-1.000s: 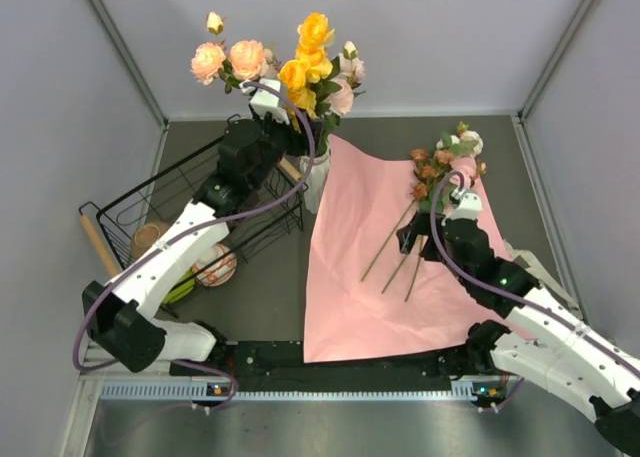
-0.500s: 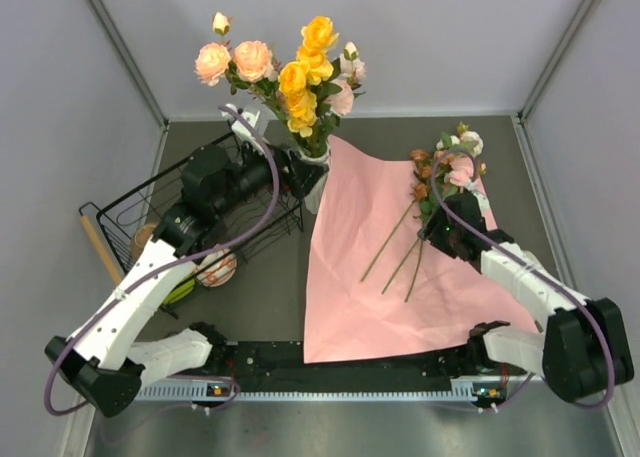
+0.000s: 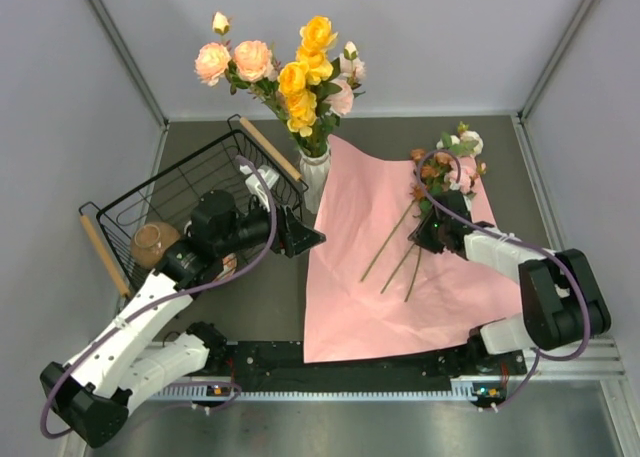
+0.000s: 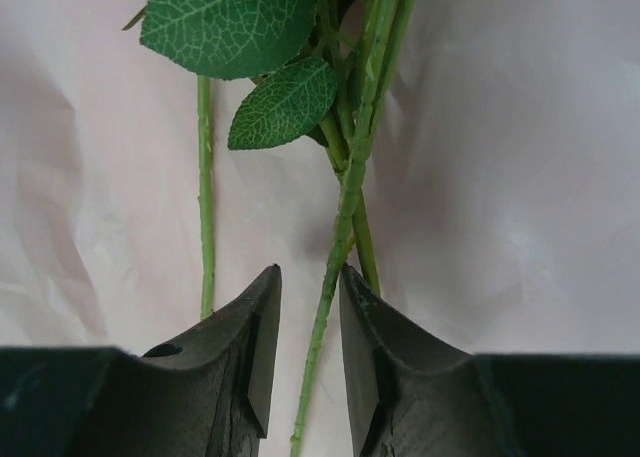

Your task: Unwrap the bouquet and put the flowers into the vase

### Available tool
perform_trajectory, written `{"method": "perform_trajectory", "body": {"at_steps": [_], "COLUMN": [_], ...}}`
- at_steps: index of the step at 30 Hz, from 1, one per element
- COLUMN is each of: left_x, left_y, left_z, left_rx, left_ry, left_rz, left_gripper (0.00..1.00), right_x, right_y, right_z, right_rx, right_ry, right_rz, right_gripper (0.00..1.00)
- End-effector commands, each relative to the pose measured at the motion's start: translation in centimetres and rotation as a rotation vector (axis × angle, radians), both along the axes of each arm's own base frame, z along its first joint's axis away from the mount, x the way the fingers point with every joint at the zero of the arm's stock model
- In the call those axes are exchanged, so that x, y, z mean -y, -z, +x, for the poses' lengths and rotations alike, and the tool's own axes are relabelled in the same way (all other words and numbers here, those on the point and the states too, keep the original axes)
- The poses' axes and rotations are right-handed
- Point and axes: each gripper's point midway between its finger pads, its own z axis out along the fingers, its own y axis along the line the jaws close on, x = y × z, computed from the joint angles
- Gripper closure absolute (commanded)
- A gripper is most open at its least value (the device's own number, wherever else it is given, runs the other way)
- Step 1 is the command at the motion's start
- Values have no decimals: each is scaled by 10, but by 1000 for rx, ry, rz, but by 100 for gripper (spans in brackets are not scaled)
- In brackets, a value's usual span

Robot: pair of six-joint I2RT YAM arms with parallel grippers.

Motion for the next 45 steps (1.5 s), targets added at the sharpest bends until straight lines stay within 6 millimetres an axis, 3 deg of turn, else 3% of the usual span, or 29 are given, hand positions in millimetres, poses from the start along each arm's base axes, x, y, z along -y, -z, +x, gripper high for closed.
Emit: {"method": "perform_trajectory", "body": {"at_steps": [1,2,5,8,9,12,13,15,16,18,19,22,23,27,34,39,42,45], "left_x": [15,16,17,17,17,17,17,19,22,28,32,41,45,65,103,119,118,115], "left_y": [-15,-15,-17,-21,-24,-27,-28,-32,-35,-37,-46,-50,-60,-78,-94,-113,-127,-137], "left_z": [-11,-10,-11,-11,-11,-12,-10,-11,-11,-12,-15,-16,-18,-24,-25,-15,-11,-12], "left_rx": [2,0,0,15,20,28,32,30,34,18,32,1,24,52,55,57,89,125], "left_ry": [81,81,93,88,90,93,92,99,115,143,173,216,237,300,352,373,354,345], "left_rz": [-83,-80,-80,-85,-87,-91,-94,-108,-123,-150,-188,-236,-264,-313,-357,-375,-386,-387], "left_gripper": [24,24,26,26,26,23,18,14,12,11,10,8,7,10,7,10,19,39], "right_x": [-7,-7,-3,9,18,40,44,50,50,42,38,-6,-27,-66,-104,-125,-132,-136], "right_y": [-5,-5,-11,-33,-57,-86,-113,-136,-163,-182,-202,-229,-240,-271,-283,-278,-271,-266], "right_z": [23,24,26,21,22,8,3,-6,-14,-23,-31,-56,-77,-123,-179,-196,-200,-204], "right_rx": [56,56,77,127,201,282,372,471,570,656,741,908,956,1062,1064,1010,1002,984], "right_ry": [17,20,36,75,108,147,151,124,105,13,-28,-326,-471,-730,-992,-1086,-1097,-1118], "right_rz": [34,36,19,-9,-25,-93,-84,-103,-86,-84,-61,41,121,332,432,474,475,475], "right_gripper": [70,72,95,100,100,100,100,100,100,100,100,100,100,100,100,100,100,100]}}
